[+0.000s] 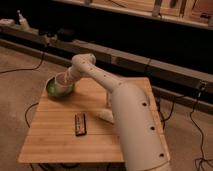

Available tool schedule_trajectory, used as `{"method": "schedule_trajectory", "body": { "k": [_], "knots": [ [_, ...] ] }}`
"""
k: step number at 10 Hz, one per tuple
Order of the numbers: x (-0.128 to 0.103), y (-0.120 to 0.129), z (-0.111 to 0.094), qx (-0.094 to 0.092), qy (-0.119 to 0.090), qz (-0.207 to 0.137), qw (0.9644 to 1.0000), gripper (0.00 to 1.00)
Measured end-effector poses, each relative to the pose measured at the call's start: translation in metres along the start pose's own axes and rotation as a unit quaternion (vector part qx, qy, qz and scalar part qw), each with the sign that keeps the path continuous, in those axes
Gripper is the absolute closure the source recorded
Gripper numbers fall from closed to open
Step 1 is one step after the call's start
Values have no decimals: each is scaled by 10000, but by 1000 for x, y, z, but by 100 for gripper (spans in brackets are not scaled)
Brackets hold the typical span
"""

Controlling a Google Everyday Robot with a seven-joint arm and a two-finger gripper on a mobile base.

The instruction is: Place the ceramic cup in the ceramic bowl

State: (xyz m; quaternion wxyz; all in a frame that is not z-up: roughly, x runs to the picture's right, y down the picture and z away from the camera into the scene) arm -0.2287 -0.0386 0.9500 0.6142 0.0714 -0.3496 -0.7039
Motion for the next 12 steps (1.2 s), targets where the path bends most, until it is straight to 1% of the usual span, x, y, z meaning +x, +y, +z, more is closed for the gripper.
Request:
{"method": "schedule_trajectory", "body": {
  "k": [1, 3, 4, 5, 6, 8, 9, 10, 12],
  "knots": [
    [3, 5, 2, -60, -90, 69, 9999, 94],
    [13, 5, 3, -126, -105, 102, 9998, 80],
    [21, 2, 3, -149, -108, 84, 9998, 67],
    [25, -2, 4, -164, -146, 53, 9997, 57],
    [26, -6, 7, -188, -201, 20, 9996, 49],
    [24, -15, 20, -355, -394, -140, 9985, 27],
    [22, -17, 27, -445, -455, -230, 9977, 21],
    [23, -16, 33, -597, -475, -329, 9965, 20],
    [28, -8, 37, -950, -403, -368, 9940, 20]
  ]
}}
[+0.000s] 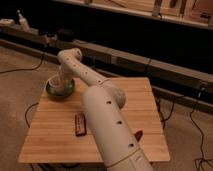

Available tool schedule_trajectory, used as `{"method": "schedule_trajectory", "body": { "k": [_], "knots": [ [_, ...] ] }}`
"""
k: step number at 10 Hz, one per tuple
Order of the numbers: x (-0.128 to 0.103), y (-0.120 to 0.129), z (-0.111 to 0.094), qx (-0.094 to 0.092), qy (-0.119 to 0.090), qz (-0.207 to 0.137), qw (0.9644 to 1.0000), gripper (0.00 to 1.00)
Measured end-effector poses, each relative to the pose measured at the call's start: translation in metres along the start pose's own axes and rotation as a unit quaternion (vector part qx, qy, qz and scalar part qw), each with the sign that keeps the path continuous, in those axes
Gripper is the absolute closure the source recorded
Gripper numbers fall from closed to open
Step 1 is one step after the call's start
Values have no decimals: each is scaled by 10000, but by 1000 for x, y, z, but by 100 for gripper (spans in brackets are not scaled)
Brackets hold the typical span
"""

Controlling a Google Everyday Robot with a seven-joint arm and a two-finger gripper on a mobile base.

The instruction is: Place the ceramic cup in the ceramic bowl

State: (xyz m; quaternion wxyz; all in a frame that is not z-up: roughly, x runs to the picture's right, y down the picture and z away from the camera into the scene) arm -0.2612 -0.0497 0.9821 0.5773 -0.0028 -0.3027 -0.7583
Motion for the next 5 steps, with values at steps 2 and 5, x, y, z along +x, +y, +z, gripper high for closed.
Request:
{"method": "schedule_trajectory", "body": {
  "k": [2, 5],
  "knots": [
    [0, 2, 0, -20, 9, 15, 10000, 20],
    [0, 4, -1, -29, 11, 21, 10000, 20]
  ]
}}
